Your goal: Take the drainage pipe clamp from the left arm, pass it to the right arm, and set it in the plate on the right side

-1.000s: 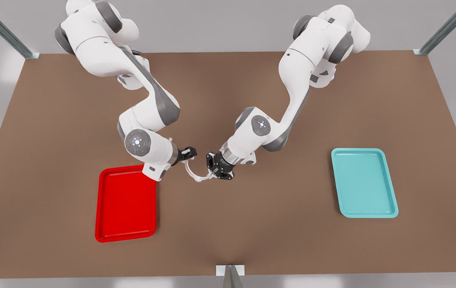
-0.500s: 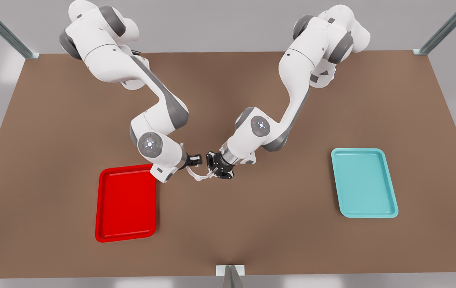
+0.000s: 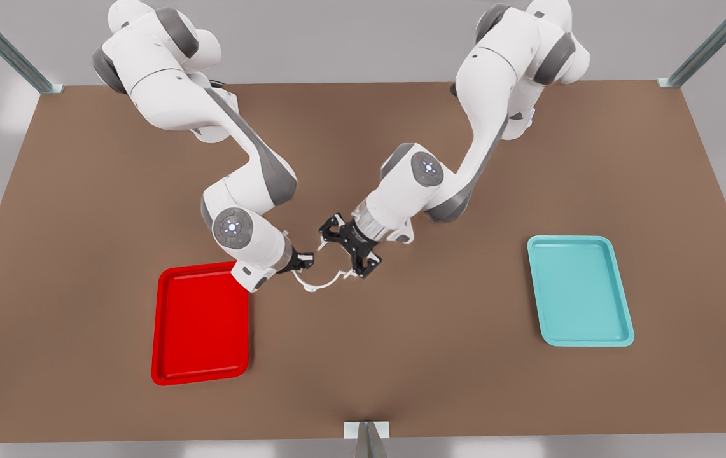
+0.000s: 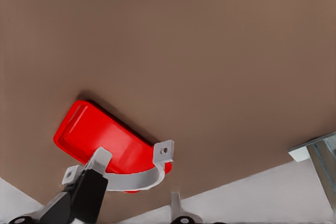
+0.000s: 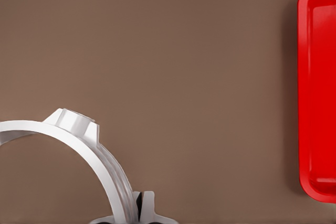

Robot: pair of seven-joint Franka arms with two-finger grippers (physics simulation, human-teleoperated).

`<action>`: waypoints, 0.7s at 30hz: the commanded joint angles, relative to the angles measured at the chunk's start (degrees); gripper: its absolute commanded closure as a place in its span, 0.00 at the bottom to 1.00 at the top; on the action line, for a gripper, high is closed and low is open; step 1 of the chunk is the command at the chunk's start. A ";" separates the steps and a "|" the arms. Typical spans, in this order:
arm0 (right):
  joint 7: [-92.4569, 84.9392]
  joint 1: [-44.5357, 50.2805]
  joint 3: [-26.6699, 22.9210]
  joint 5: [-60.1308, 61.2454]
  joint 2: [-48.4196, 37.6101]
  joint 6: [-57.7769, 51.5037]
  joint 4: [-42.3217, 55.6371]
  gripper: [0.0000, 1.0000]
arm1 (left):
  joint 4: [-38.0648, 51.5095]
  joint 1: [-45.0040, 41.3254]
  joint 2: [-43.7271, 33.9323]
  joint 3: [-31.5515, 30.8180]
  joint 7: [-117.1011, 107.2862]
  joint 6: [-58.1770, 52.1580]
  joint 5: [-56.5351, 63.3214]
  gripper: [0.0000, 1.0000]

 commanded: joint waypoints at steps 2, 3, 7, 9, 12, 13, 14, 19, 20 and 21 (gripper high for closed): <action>1.13 -0.42 0.02 -2.21 -0.60 -0.37 -2.29 0.79 | 0.03 2.01 -4.26 1.44 -6.81 -19.58 3.76 0.00; -1.06 -2.79 0.11 -3.10 -2.00 -0.37 -5.80 0.79 | 0.03 4.82 -5.76 1.53 2.40 -25.56 7.19 0.00; -13.18 -15.00 0.11 -3.10 -3.59 -2.39 -13.46 0.79 | -0.06 20.46 -6.55 1.62 67.77 -37.87 13.88 0.00; -19.25 -20.90 0.02 -3.10 -1.40 -2.13 -14.60 0.79 | 0.03 27.32 -7.16 1.53 97.83 -40.16 13.79 0.00; -26.21 -26.97 -0.24 -3.10 2.21 -0.46 -14.17 0.79 | -1.55 36.74 -15.68 1.97 141.74 -47.81 18.18 0.00; -26.30 -27.15 -0.42 -3.10 2.56 -0.64 -14.34 0.79 | -6.20 36.91 -20.96 1.53 143.68 -50.54 20.82 0.00; -26.30 -27.06 -0.42 -3.10 2.65 -0.72 -14.34 0.69 | -7.09 38.31 -22.63 -0.13 147.26 -50.54 22.13 0.00; -26.30 -27.06 -0.51 -5.56 3.00 -0.99 -13.55 0.00 | -8.06 39.55 -26.94 -1.99 160.03 -50.10 23.19 0.00; -27.17 -27.06 0.11 -7.83 1.69 -0.72 -10.23 0.00 | -7.80 39.46 -25.80 -1.99 159.94 -50.36 23.11 0.00; -26.65 -26.53 0.29 -8.73 -2.95 -1.16 -8.36 0.00 | -7.44 39.29 -24.92 -2.07 159.94 -50.36 23.55 0.00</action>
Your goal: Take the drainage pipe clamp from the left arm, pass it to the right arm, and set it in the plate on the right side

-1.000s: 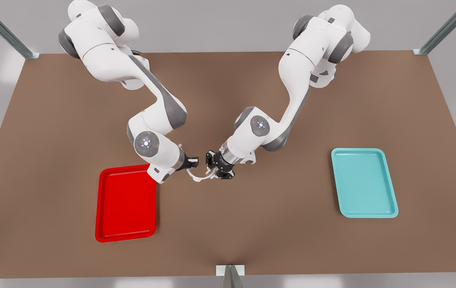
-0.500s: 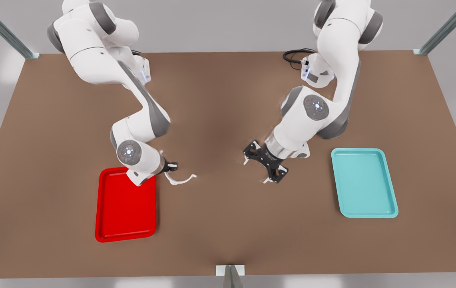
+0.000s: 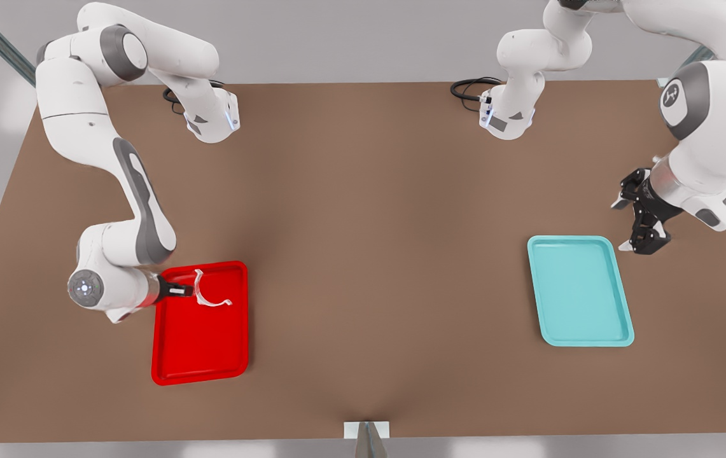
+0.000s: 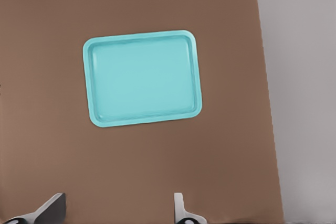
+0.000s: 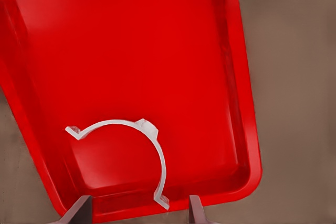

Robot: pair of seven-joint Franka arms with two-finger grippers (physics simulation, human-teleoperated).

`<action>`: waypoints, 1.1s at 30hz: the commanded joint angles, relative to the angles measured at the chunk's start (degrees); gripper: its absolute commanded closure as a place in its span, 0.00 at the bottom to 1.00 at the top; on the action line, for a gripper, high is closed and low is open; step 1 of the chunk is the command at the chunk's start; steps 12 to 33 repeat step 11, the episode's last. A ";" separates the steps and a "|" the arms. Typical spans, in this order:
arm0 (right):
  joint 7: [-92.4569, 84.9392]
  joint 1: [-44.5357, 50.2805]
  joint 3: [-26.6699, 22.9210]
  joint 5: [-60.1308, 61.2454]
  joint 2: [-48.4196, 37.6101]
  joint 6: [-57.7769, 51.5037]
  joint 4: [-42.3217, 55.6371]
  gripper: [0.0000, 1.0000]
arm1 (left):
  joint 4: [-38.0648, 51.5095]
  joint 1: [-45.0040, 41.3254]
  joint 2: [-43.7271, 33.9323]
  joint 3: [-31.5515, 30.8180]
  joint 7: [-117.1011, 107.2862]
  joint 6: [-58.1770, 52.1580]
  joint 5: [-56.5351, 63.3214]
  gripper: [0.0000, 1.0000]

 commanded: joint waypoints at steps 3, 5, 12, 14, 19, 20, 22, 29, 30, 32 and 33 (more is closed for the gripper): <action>-13.44 -1.27 0.84 -0.42 -17.47 -8.11 1.15 0.00 | 0.19 -0.81 0.93 -0.02 75.40 -3.30 1.17 0.00; -15.81 -4.26 0.93 5.73 -23.90 -11.38 -6.49 0.00 | 0.19 -0.81 0.93 -0.02 75.40 -3.56 1.17 0.00; -15.37 -4.26 1.37 6.52 -25.57 -21.57 -1.75 0.00 | 0.19 -0.90 1.01 -0.02 75.31 -3.74 1.09 0.00; -15.37 -4.26 1.37 6.52 -25.57 -21.57 -1.75 0.00 | 0.19 -0.90 1.01 -0.02 75.31 -3.74 1.09 0.00; -15.37 -4.26 1.37 6.52 -25.57 -21.57 -1.75 0.00 | 0.19 -0.90 1.01 -0.02 75.31 -3.74 1.09 0.00; -15.37 -4.26 1.37 6.52 -25.57 -21.57 -1.75 0.00 | 0.19 -0.90 1.01 -0.02 75.31 -3.74 1.09 0.00; -15.37 -4.26 1.37 6.52 -25.57 -21.57 -1.75 0.00 | 0.19 -0.90 1.01 -0.02 75.31 -3.74 1.09 0.00; -15.37 -4.26 1.37 6.52 -25.57 -21.57 -1.75 0.00 | 0.19 -0.90 1.01 -0.02 75.31 -3.74 1.09 0.00; -15.37 -4.26 1.37 6.52 -25.57 -21.57 -1.75 0.00 | 0.19 -0.90 1.01 -0.02 75.31 -3.74 1.09 0.00; -15.37 -4.26 1.37 6.52 -25.57 -21.57 -1.75 0.00 | 0.19 -0.90 1.01 -0.02 75.31 -3.74 1.09 0.00; -15.37 -4.26 1.37 6.52 -25.57 -21.57 -1.75 0.00 | 0.19 -0.90 1.01 -0.02 75.31 -3.74 1.09 0.00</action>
